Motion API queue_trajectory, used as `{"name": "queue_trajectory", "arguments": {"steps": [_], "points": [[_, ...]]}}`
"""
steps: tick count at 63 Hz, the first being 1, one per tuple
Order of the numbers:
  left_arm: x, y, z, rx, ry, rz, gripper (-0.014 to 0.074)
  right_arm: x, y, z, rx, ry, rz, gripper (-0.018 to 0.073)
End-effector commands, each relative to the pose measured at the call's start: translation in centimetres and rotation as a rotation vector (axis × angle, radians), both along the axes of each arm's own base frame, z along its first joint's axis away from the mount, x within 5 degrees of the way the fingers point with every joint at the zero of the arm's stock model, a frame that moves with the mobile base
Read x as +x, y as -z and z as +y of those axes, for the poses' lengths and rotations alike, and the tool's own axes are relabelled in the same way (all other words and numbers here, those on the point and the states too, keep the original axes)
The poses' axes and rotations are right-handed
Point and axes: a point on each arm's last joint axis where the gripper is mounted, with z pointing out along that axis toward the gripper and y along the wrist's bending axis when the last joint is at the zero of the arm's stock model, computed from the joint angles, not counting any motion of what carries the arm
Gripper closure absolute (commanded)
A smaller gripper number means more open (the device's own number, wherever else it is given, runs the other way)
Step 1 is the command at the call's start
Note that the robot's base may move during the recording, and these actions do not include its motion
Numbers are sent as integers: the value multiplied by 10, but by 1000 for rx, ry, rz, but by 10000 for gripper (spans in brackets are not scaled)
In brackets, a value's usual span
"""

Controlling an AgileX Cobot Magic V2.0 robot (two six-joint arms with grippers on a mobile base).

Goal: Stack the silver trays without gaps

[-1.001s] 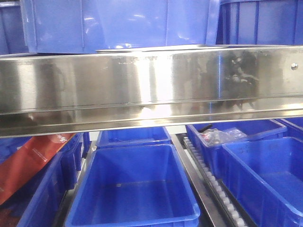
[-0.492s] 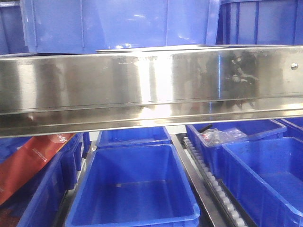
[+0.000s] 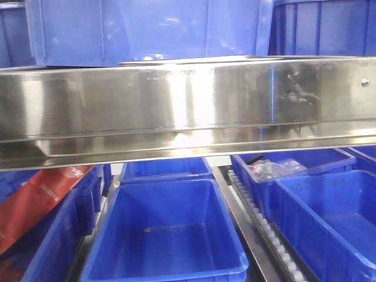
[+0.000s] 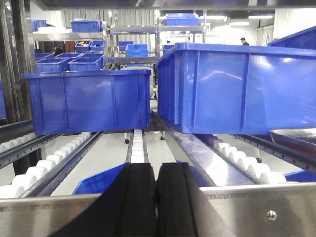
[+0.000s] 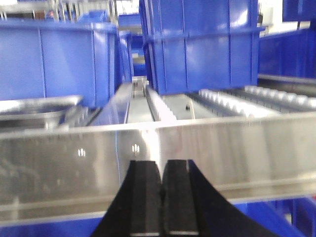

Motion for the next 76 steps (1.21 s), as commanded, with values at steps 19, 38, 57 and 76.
{"name": "queue_trajectory", "arguments": {"steps": [19, 38, 57, 76], "points": [[-15, -38, -2, -36, 43, -447, 605, -6, -25, -3, 45, 27, -286, 638], [-54, -138, 4, 19, -25, -378, 605, -48, -129, 5, -23, -15, -319, 638], [-68, -221, 8, -13, -52, -307, 605, -52, -220, 8, -24, -37, -231, 638], [5, -243, -4, -54, 47, 245, 605, 12, -284, 6, 0, -76, 139, 638]]}}
